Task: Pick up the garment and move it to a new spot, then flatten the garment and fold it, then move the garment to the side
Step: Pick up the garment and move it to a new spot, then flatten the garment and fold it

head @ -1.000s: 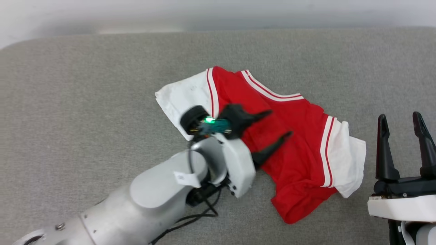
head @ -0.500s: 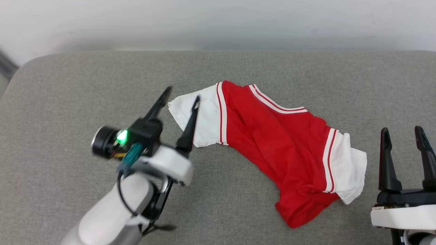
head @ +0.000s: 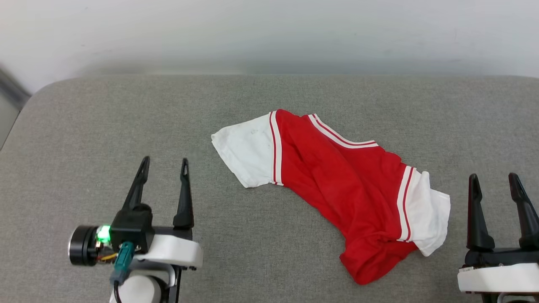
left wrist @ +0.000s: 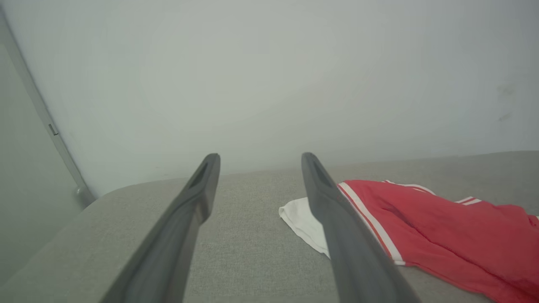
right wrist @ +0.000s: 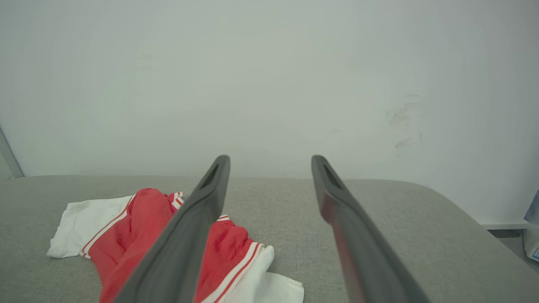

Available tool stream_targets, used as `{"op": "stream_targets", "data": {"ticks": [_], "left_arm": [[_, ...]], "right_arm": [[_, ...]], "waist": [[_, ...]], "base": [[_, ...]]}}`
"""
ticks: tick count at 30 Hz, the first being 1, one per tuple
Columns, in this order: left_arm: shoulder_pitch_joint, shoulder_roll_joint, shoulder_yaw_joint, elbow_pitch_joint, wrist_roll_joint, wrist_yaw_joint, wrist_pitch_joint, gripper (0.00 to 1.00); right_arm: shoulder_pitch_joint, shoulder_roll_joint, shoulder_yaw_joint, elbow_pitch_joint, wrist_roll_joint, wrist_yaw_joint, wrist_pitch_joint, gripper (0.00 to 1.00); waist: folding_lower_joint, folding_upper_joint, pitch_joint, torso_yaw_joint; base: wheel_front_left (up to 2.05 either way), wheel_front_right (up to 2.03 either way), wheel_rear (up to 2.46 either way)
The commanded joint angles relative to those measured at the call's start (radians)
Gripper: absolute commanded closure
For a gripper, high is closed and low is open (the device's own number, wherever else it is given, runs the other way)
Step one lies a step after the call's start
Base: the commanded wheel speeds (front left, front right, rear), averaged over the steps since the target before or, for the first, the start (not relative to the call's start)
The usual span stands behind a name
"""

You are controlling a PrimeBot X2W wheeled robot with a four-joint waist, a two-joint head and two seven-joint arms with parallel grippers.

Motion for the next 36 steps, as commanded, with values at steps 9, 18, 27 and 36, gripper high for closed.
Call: {"op": "stream_targets", "data": {"ticks": [9,18,27,36], "left_arm": [[0.12,-0.107,0.129,0.001,0.104,-0.091,-0.003,0.0],[0.186,-0.168,0.204,-0.002,0.153,-0.169,-0.003,0.0],[0.214,-0.203,0.249,0.008,0.182,-0.22,-0.003,0.0],[0.157,-0.212,0.296,0.016,0.181,-0.282,-0.003,0.0]], "right_arm": [[0.037,0.001,-0.005,0.034,0.038,0.0,-0.002,0.0],[0.077,0.001,0.005,0.052,0.072,0.0,-0.002,0.0],[0.1,0.001,0.011,0.063,0.095,0.0,-0.002,0.0],[0.093,0.001,0.017,0.058,0.089,0.0,-0.002,0.0]], "waist": [[0.0001,0.0,-0.034,-0.001],[0.0001,0.0,-0.065,-0.006],[0.0001,0.0,-0.083,-0.002],[0.0001,0.0,-0.083,-0.003]], "base": [[0.0,0.0,0.0],[0.0,0.0,0.0],[0.0,0.0,0.0],[0.0,0.0,0.0]]}}
